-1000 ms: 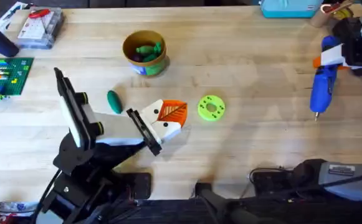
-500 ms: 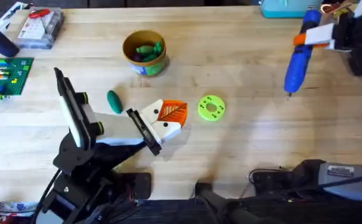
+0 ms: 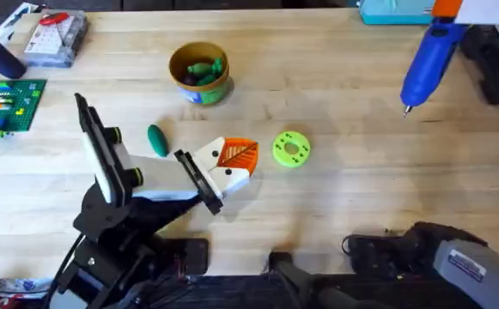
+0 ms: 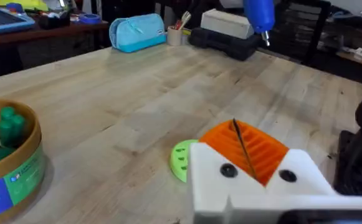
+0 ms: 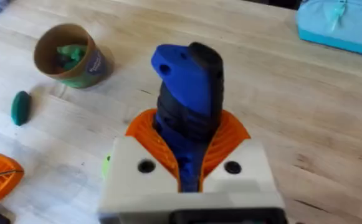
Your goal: Pick up the gripper from the table and insert it into the empty holder that is missing its gripper. Then pick up a screw, insert it into the mounting hole, and use the screwdriver to tighten it. Finally, clean up the table by picking up the vegetable and placing it into the bucket.
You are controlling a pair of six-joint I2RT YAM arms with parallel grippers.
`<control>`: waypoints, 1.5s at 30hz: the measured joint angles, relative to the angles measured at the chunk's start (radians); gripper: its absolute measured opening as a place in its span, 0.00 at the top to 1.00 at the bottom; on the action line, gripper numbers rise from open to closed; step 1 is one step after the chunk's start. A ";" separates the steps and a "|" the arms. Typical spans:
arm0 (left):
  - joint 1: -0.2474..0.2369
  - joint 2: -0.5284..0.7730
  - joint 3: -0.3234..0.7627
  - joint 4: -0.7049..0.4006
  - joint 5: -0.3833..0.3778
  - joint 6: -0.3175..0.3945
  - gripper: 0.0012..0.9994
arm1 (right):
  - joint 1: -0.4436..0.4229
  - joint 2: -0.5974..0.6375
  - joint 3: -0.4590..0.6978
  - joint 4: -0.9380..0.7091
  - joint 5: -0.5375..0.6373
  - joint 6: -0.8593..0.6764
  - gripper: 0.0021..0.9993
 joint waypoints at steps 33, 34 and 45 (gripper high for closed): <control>0.000 0.000 0.000 0.000 0.000 0.000 0.99 | 0.359 -0.406 -0.547 0.936 -0.081 0.314 0.89; 0.000 0.000 0.000 0.000 0.000 0.000 0.99 | 0.400 -0.394 -0.556 0.966 -0.071 0.320 0.89; 0.000 0.000 0.000 0.000 0.000 0.000 0.99 | 0.771 -0.178 -0.570 1.345 -0.021 0.343 0.89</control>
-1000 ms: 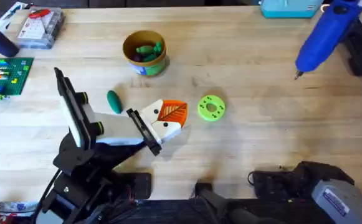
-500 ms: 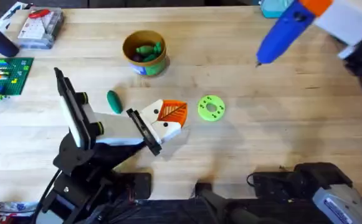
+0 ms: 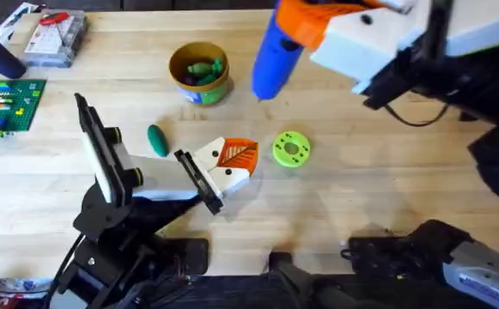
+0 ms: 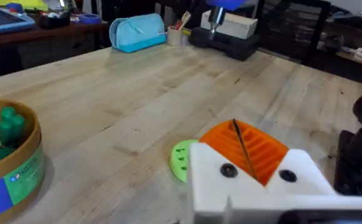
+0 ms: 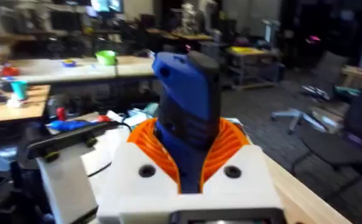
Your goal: Pick up the gripper from the table and insert it into the empty holder that is missing its gripper. Then pick up a screw, insert it into the mounting hole, and use the screwdriver to tighten it. Finally, clean up the table by picking up the vegetable and placing it into the bucket.
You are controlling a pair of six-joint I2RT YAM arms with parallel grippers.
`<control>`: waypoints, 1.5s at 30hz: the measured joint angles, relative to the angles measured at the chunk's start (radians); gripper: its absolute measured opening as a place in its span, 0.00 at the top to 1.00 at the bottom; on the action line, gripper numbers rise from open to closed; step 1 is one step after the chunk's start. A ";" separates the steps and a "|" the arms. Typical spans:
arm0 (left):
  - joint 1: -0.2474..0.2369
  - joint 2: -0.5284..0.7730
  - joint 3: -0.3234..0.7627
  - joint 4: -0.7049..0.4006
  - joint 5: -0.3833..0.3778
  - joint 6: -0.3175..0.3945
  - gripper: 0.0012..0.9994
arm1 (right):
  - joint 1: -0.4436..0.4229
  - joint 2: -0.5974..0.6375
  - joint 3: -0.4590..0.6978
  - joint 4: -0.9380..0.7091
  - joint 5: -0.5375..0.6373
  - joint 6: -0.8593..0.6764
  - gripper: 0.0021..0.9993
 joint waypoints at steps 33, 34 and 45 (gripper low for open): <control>0.000 0.000 0.000 0.000 0.000 0.000 0.99 | 0.269 0.164 0.000 0.117 0.095 0.079 0.89; 0.000 0.000 0.000 0.000 0.000 0.000 0.99 | 0.269 0.167 0.000 0.117 0.097 0.079 0.89; 0.000 0.000 0.000 0.000 0.000 0.000 0.99 | 0.269 0.187 0.000 0.100 0.102 0.079 0.89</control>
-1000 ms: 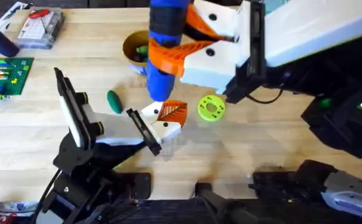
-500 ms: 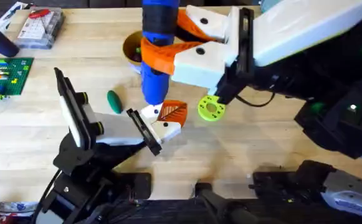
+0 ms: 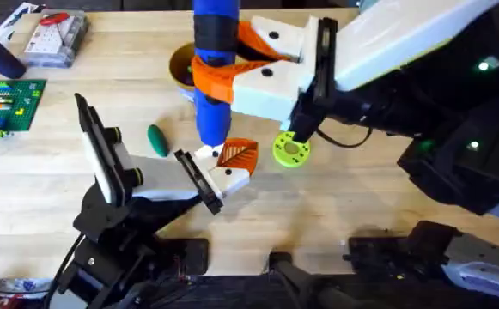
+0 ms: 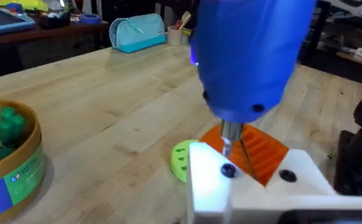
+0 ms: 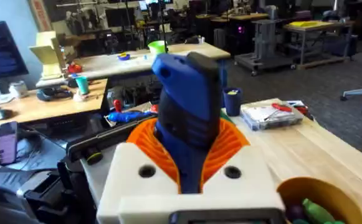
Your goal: Pick up the gripper from the table and insert it into the empty holder that is missing its gripper. Then pick up a screw, insert it into the mounting hole, and use the screwdriver to tighten it. Finally, clean up the table by picking up the vegetable and placing it into the bucket.
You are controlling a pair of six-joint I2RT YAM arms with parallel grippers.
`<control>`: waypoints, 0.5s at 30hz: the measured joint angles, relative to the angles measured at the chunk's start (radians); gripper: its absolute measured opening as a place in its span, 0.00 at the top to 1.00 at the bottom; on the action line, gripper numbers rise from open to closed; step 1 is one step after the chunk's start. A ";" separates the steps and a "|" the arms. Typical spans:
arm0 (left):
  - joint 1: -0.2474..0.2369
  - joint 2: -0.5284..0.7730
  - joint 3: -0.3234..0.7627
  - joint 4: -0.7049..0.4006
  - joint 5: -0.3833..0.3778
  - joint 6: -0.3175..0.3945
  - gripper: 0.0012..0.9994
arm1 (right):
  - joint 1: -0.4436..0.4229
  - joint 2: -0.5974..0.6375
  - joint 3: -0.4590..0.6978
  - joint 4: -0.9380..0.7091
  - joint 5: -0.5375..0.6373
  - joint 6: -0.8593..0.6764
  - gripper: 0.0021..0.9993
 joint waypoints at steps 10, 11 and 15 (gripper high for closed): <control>0.000 0.000 0.000 0.000 0.000 0.000 0.99 | 0.000 0.000 0.000 -0.009 0.000 0.000 0.89; 0.000 0.000 0.000 0.000 0.000 0.000 0.99 | 0.000 0.000 0.000 -0.009 0.000 0.000 0.89; 0.000 0.000 0.000 0.000 0.000 0.000 0.99 | 0.001 0.003 0.000 -0.010 0.000 0.000 0.89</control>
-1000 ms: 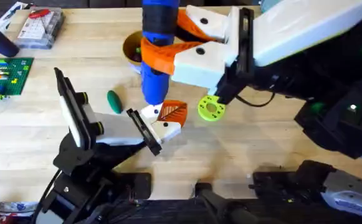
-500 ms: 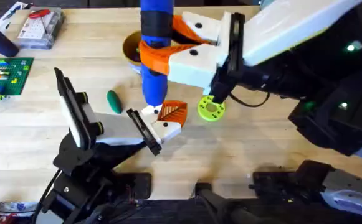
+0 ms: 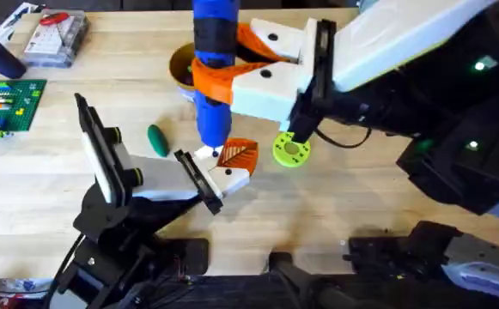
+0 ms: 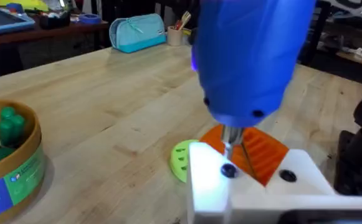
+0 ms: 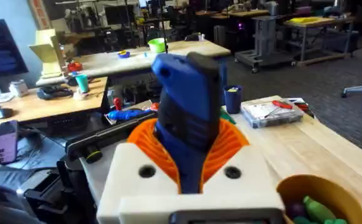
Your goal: Pick up the gripper from the table and insert it into the empty holder that is missing its gripper. Then pick up a screw, insert it into the mounting hole, and use the screwdriver to tighten it. Finally, clean up the table by picking up the vegetable and placing it into the bucket.
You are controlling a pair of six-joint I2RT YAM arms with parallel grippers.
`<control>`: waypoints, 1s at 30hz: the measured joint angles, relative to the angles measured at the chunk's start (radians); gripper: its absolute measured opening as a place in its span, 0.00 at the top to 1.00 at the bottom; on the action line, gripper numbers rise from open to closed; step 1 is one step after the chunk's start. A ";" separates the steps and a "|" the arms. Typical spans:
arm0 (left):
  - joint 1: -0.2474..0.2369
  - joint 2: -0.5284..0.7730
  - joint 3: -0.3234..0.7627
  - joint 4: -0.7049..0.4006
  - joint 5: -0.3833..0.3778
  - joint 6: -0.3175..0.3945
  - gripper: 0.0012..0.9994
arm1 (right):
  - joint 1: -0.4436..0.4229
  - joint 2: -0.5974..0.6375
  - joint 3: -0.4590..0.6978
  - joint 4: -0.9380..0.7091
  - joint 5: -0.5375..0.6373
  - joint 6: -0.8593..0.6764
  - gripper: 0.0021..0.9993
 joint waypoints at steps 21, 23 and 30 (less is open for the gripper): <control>0.000 0.001 0.000 0.000 0.000 -0.003 0.99 | -0.014 0.025 -0.002 0.074 0.006 0.029 0.89; 0.000 0.001 0.000 0.000 0.000 -0.003 0.99 | -0.015 0.025 -0.002 0.076 0.006 0.029 0.89; 0.000 0.001 0.000 0.000 0.000 -0.003 0.99 | -0.015 0.025 -0.002 0.074 0.006 0.035 0.89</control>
